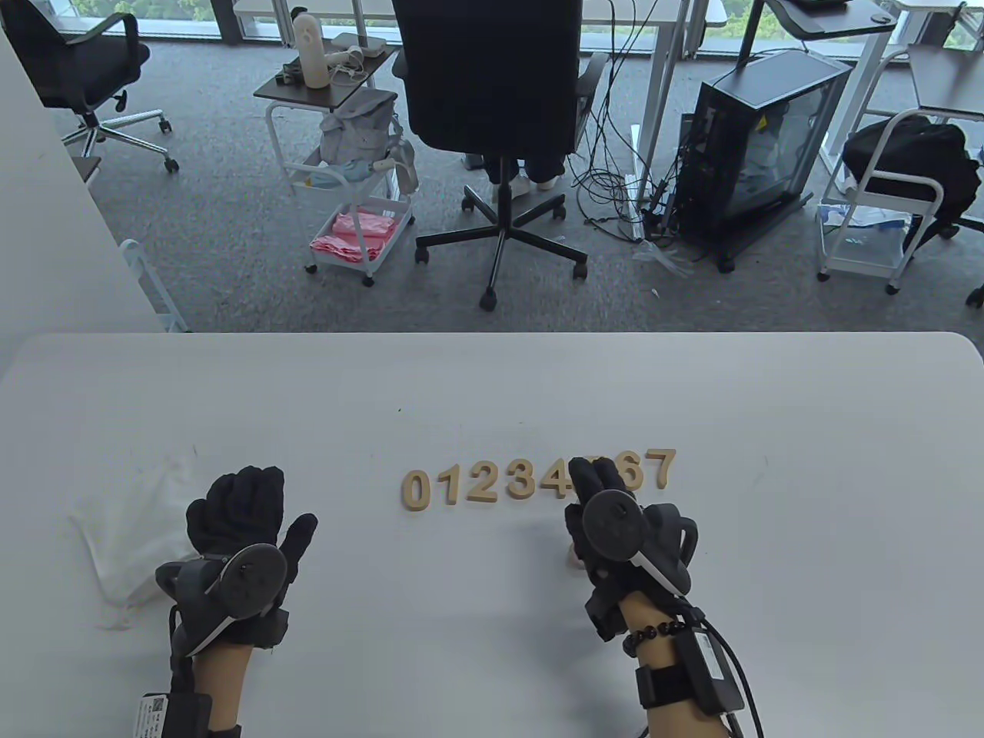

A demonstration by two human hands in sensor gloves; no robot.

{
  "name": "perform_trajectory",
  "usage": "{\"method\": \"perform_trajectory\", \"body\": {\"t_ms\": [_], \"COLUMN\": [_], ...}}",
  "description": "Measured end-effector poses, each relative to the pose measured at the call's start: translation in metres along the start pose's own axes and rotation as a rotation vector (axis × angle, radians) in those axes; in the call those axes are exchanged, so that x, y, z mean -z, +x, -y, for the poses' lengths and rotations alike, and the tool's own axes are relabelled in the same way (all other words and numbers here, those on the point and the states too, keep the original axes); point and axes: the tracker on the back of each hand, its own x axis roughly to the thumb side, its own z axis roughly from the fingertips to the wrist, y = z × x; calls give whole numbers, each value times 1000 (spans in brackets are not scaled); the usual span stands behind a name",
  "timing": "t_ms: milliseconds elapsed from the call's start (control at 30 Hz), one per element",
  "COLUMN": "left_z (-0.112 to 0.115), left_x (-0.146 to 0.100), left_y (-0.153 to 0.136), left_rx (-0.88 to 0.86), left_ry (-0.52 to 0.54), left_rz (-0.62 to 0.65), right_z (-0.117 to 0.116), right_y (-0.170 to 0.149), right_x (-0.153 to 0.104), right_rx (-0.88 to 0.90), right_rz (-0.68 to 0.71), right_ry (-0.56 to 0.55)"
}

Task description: Empty bag and arrange number blocks in order

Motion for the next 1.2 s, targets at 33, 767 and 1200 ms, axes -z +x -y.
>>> {"method": "perform_trajectory", "body": {"t_ms": [33, 767, 1200], "left_z": [0, -1, -2], "left_x": [0, 0, 1], "left_y": [0, -3, -5], "left_rx": [3, 17, 16], "left_ry": [-1, -6, -9], "left_rz": [-1, -27, -35], "right_z": [1, -33, -54], "right_y": [-9, -148, -155], "right_x": [2, 65, 77], "right_rx": [-28, -335, -353], "right_rz": [0, -332, -361], "right_ry": [1, 145, 248]}}
